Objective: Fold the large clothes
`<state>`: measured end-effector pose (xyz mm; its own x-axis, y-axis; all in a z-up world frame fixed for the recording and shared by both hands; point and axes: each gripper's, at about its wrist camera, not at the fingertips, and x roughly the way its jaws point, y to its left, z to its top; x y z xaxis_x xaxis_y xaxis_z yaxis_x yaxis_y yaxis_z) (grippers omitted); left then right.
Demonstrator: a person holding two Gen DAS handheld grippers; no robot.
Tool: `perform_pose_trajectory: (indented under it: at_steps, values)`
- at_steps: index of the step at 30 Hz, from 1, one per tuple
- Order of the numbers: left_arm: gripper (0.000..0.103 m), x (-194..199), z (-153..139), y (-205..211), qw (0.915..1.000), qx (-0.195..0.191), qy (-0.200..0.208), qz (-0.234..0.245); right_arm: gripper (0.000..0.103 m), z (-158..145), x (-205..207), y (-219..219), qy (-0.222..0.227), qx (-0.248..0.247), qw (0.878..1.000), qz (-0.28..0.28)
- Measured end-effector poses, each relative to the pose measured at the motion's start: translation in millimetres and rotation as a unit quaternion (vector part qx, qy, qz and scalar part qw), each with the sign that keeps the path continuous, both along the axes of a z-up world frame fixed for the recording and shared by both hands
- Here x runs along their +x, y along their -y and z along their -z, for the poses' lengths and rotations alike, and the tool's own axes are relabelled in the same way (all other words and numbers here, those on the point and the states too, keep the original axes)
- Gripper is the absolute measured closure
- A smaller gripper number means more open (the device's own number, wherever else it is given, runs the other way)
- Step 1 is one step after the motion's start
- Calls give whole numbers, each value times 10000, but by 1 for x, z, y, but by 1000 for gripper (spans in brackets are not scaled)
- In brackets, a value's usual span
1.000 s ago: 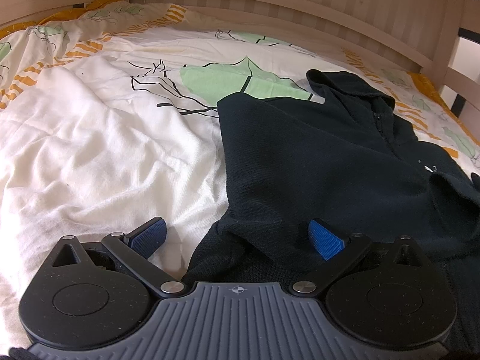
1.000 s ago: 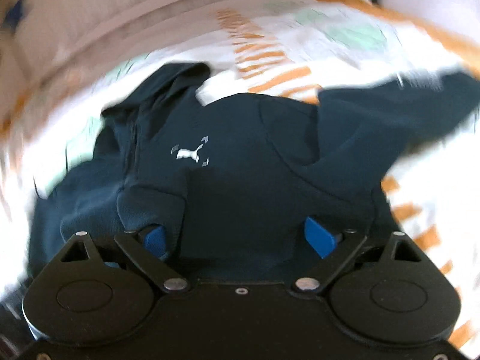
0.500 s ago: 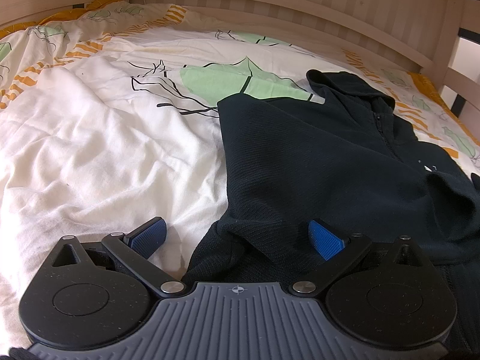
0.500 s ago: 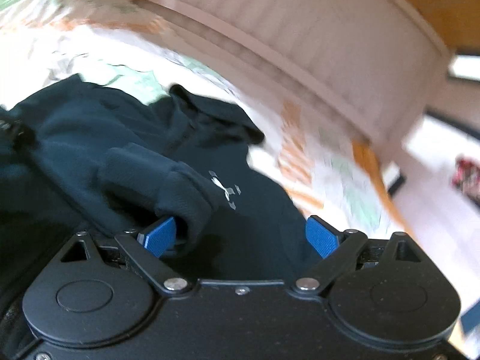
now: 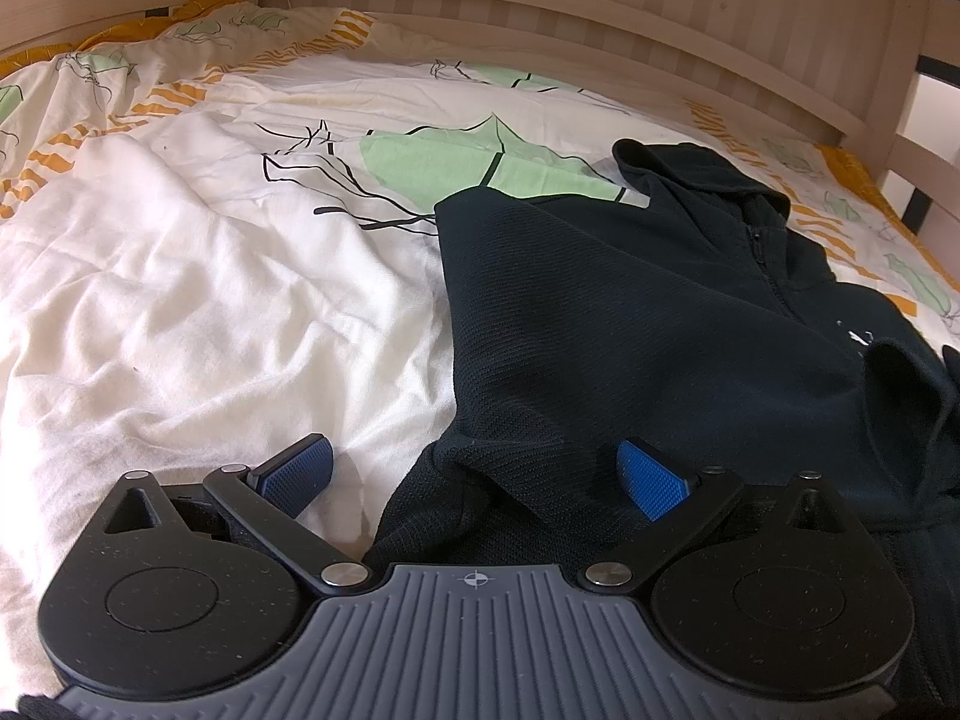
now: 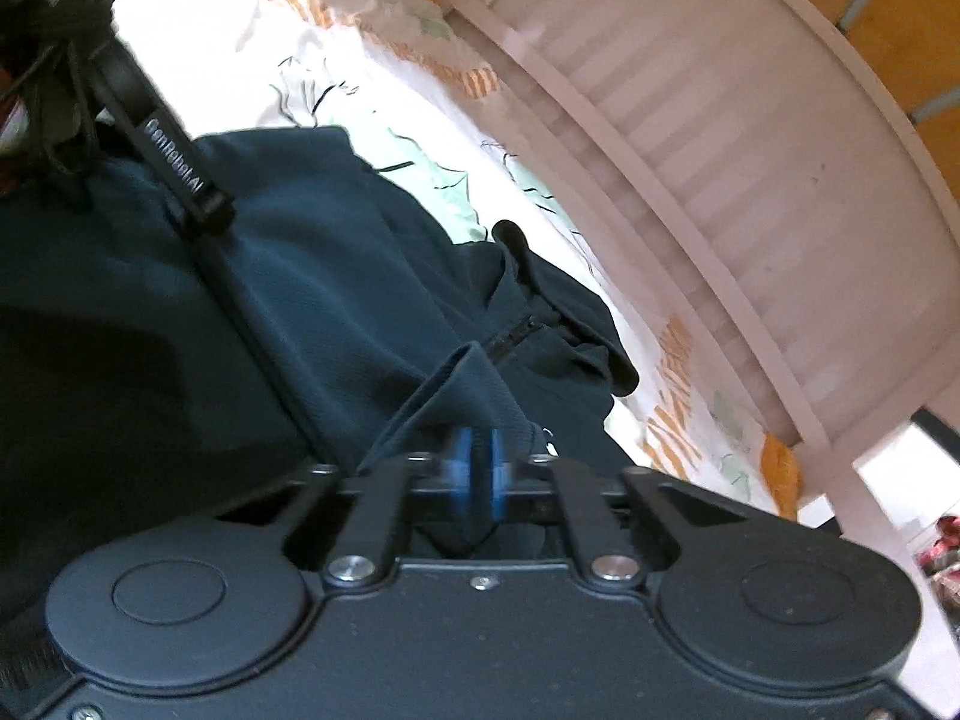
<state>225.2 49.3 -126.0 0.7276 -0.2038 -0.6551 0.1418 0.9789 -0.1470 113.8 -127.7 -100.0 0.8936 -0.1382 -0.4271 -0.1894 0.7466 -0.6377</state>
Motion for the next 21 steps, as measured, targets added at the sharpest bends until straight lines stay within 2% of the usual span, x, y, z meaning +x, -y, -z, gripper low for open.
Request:
perform_pose_trajectory:
  at_steps: [2,4,6,9,11,14,15,16,18,21]
  values:
    - [0,0,0,0,10000,-3,0,0,97,-13,3,16,82,586,9976,346]
    - [0,0,0,0,10000,1,0,0,98,-26,8,38,222,1216,9885,873]
    - [0,0,0,0,10000,3,0,0,98,-36,11,68,343,1842,9711,1481]
    - [0,0,0,0,10000,8,-1,0,98,-40,15,107,298,2343,9461,2215]
    - [0,0,0,0,10000,11,0,1,95,-34,14,125,164,2501,9335,2565]
    - [0,0,0,0,10000,14,2,1,65,-26,12,149,36,2649,9151,3039]
    - [0,0,0,0,10000,16,2,1,50,-25,7,154,35,2709,9105,3125]
    - [0,0,0,0,10000,16,2,1,45,-25,2,158,68,2762,9069,3180]
    - [0,0,0,0,10000,21,3,0,45,-27,-6,162,168,2757,9024,3307]
    - [0,0,1,0,10000,28,7,1,45,-35,-14,155,369,2798,9081,3094]
